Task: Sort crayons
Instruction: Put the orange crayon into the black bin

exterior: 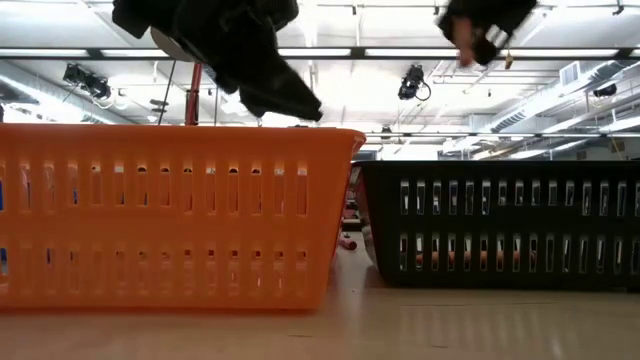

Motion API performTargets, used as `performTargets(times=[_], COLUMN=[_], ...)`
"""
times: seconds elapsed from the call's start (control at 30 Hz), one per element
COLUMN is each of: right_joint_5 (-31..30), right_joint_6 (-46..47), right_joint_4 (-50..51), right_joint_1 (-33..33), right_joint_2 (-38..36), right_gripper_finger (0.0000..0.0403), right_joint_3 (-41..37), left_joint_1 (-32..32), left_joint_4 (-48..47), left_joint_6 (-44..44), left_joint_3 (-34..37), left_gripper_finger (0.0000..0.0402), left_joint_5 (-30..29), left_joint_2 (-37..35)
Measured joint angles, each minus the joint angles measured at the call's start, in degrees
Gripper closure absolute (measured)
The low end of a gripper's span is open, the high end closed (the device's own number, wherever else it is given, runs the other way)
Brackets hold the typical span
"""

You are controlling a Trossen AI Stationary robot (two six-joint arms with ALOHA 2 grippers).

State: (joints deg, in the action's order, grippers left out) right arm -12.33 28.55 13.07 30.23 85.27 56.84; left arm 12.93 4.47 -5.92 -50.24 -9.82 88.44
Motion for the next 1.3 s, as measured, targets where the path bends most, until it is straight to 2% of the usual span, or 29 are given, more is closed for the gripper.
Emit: performTargets(times=[0.17,0.3,0.4,0.6,0.93,1.0,1.1,1.23,1.3], right_joint_5=[2.9,8.2,11.2,12.0,12.3,10.1,2.1,-5.3,-7.8], right_joint_6=[6.4,8.8,8.8,4.8,1.9,1.9,1.0,-1.9,-3.6], right_joint_4=[3.0,6.0,11.2,15.0,17.5,20.8,22.8,22.6,22.1], right_joint_1=[0.0,-0.5,-1.3,-1.6,-3.0,-3.2,-2.7,-2.1,-2.1], right_joint_2=[1.4,6.5,10.4,13.9,13.7,12.6,10.3,7.7,7.2], right_gripper_finger=[0.0363,0.0363,0.0363,0.0359,0.0279,0.027,0.0268,0.0269,0.0269], right_joint_3=[-1.5,-0.8,1.1,4.3,5.9,6.9,7.1,7.1,7.1], left_joint_1=[0.0,0.0,0.0,0.0,-0.2,-0.5,-1.1,-1.9,-3.1], left_joint_4=[-3.5,-4.4,-4.5,-5.2,-6.0,-6.0,-6.3,-8.1,-9.3], left_joint_6=[-2.4,-2.5,-2.5,-2.5,-1.6,-0.1,1.6,3.4,5.1], left_joint_3=[0.0,0.0,0.0,0.0,0.0,0.0,0.0,-0.1,-0.1], left_gripper_finger=[0.0239,0.0239,0.0239,0.0239,0.0239,0.0239,0.0239,0.0239,0.0239], left_joint_5=[0.0,0.0,0.0,0.0,0.0,0.0,-2.2,-11.1,-13.2], left_joint_2=[0.0,0.0,0.0,0.0,0.0,0.0,-1.3,-2.7,-2.8])
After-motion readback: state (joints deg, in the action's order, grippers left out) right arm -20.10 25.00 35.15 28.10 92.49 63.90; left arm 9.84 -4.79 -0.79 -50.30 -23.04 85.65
